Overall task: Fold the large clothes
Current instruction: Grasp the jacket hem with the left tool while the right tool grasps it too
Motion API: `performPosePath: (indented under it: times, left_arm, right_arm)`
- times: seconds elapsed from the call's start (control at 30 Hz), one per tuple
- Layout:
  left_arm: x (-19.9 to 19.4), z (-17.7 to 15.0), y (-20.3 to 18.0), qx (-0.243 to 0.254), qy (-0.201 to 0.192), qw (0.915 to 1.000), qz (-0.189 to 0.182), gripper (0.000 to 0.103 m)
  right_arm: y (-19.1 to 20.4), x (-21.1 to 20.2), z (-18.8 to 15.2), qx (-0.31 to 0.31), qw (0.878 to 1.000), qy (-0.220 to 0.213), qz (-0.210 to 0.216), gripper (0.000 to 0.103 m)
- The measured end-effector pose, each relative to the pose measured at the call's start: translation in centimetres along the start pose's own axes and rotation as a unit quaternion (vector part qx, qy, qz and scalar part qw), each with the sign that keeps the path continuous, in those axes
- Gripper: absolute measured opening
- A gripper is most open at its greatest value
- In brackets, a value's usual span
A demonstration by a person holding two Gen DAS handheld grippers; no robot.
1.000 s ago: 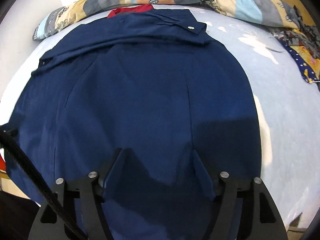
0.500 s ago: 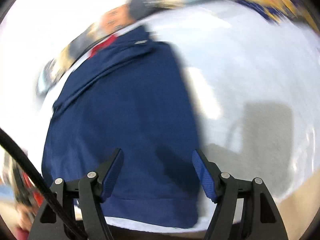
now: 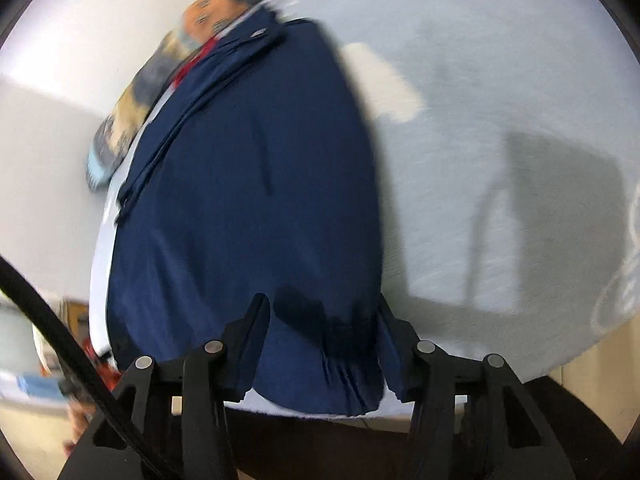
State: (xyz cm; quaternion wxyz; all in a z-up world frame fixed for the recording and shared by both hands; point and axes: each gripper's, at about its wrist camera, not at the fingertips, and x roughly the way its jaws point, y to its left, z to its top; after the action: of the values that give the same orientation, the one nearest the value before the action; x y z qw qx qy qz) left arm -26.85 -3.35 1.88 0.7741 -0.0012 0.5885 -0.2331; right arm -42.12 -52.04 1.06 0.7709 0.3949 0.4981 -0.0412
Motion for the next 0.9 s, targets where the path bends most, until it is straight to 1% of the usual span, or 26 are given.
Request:
performPosePath:
  times: [0.03,0.07,0.1,0.13,0.17,0.2,0.23,0.27,0.3,0.33,0.37,0.4,0.43,0.47,0.5,0.53,0.57,0.63,0.7,0.77,0.9]
  left_arm:
    - [0.2,0.1,0.2,-0.004,0.003,1.0,-0.001,0.039]
    - [0.5,0.1,0.5,-0.008,0.007,0.9999,0.003,0.039]
    - [0.6,0.1,0.6,-0.011,0.009,0.9999,0.003,0.039]
    - [0.7,0.2,0.7,-0.015,0.01,0.9998,0.002,0.04]
    - [0.8,0.3,0.6,-0.013,0.011,0.9998,0.002,0.044]
    - [0.9,0.2,0.4,-0.009,0.013,0.9999,0.003,0.047]
    - [1.0,0.2,0.3,-0.008,0.014,0.9999,0.001,0.058]
    - [1.2,0.3,0.1,-0.005,0.015,0.9999,-0.006,0.071]
    - [1.4,0.3,-0.3,0.003,0.017,0.9998,-0.009,0.075]
    - [1.6,0.2,-0.6,0.012,0.017,0.9998,0.001,0.075]
    - [1.9,0.2,-1.3,0.031,0.019,0.9991,0.021,0.073]
    - [2.1,0.2,-1.7,0.042,0.018,0.9983,0.036,0.071]
    - [2.1,0.1,-2.0,0.047,0.015,0.9978,0.044,0.062]
    - [1.8,0.1,-2.1,0.053,0.009,0.9972,0.052,0.044]
    - [1.4,0.2,-2.0,0.05,0.003,0.9974,0.051,0.036]
    - [1.0,0.2,-1.5,0.036,-0.002,0.9986,0.039,0.029]
    - [0.5,0.3,-1.0,0.022,-0.009,0.9993,0.028,0.025]
    - [-0.2,0.3,-1.0,0.019,-0.024,0.9993,0.022,0.023]
    - [-1.0,0.1,-1.4,0.024,-0.043,0.9986,0.021,0.022]
    - [-2.0,-0.5,-1.9,0.024,-0.063,0.9976,0.017,0.022]
    - [-4.7,-1.7,-1.5,0.008,-0.107,0.9942,-0.006,0.021]
  right_arm:
    - [0.6,0.1,-0.3,-0.011,1.0,0.006,0.022,0.043]
    - [1.3,0.3,-0.7,-0.023,0.999,0.011,0.034,0.042]
    - [1.6,0.5,-0.9,-0.034,0.999,0.011,0.022,0.042]
    - [1.9,0.9,-1.1,-0.048,0.999,0.01,-0.016,0.043]
    - [1.8,1.3,-1.1,-0.05,0.998,0.011,-0.035,0.046]
    - [1.7,1.4,-1.1,-0.046,0.998,0.011,-0.04,0.051]
    - [1.5,1.5,-1.0,-0.04,0.998,0.01,-0.043,0.052]
    - [1.4,1.4,-1.0,-0.038,0.998,0.009,-0.044,0.052]
    - [1.4,1.3,-1.0,-0.037,0.998,0.005,-0.045,0.052]
    - [1.5,1.3,-1.1,-0.038,0.998,0.003,-0.044,0.052]
    - [1.7,1.4,-1.2,-0.039,0.998,0.005,-0.04,0.051]
    - [1.7,1.5,-1.3,-0.041,0.998,0.006,-0.037,0.043]
    - [1.8,1.7,-1.2,-0.044,0.999,0.009,-0.027,0.034]
    - [2.1,1.3,-1.3,-0.05,0.998,0.007,-0.026,0.032]
    - [2.4,1.2,-1.3,-0.06,0.998,0.003,-0.03,0.025]
    - [2.9,0.8,-1.5,-0.066,0.998,-0.007,-0.022,0.018]
    - [3.3,0.5,-1.3,-0.068,0.997,-0.012,-0.016,0.018]
    - [3.3,-0.6,-1.1,-0.064,0.998,-0.028,-0.001,0.016]
    - [3.2,-1.5,-0.9,-0.054,0.997,-0.041,0.033,0.015]
    - [3.3,-2.5,-0.8,-0.051,0.996,-0.057,0.051,0.014]
    - [3.3,-5.1,-1.3,-0.049,0.99,-0.094,0.097,0.013]
